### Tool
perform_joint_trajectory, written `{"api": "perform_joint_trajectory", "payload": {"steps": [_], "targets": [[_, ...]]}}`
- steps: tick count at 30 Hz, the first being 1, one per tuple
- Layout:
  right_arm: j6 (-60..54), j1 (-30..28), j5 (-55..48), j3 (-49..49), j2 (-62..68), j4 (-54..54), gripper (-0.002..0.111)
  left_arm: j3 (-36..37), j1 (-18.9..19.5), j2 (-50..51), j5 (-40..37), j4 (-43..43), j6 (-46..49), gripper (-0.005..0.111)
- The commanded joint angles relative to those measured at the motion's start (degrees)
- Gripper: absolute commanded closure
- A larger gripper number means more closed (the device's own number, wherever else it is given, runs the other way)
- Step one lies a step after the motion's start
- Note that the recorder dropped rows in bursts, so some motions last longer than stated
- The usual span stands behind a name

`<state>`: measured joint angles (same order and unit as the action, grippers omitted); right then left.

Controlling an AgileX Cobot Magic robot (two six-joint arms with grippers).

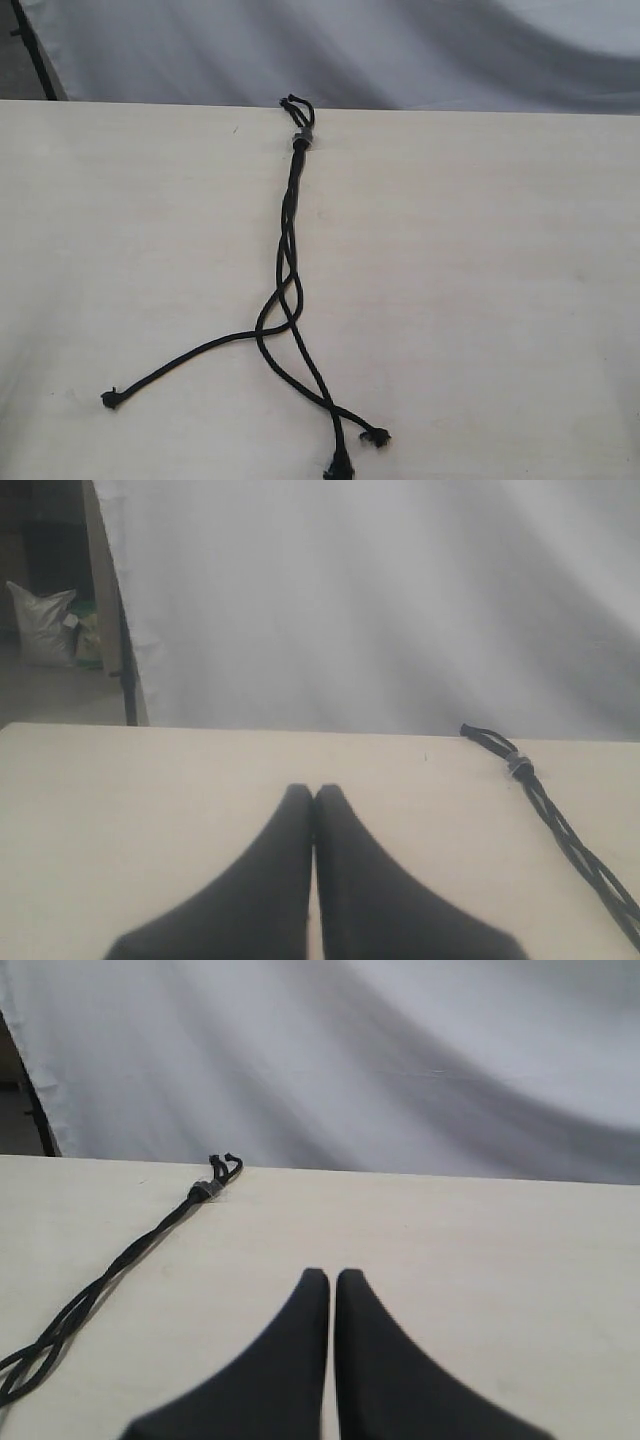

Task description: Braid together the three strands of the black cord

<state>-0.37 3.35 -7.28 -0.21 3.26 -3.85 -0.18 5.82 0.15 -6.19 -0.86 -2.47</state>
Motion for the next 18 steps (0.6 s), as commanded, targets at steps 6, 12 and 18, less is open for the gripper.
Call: {"api": "perform_joint_trajectory", "payload": {"steps": [6,12,18], "targets": [[1.7,-0.3,-0.3,0.2,-0.3,-0.7,0.105,0.2,0.2,-0.1,0.0,-0.5,0.2,0.106],[1.5,-0.3,-0.3,0.2,-0.3,-0.7,0.105,0.2,0.2,-0.1,0.0,-0.5,0.2,0.106],[1.5,-0.3,-0.3,0.2,-0.3,-0.7,0.105,0.2,0.2,-0.1,0.0,-0.5,0.2,0.106]]}}
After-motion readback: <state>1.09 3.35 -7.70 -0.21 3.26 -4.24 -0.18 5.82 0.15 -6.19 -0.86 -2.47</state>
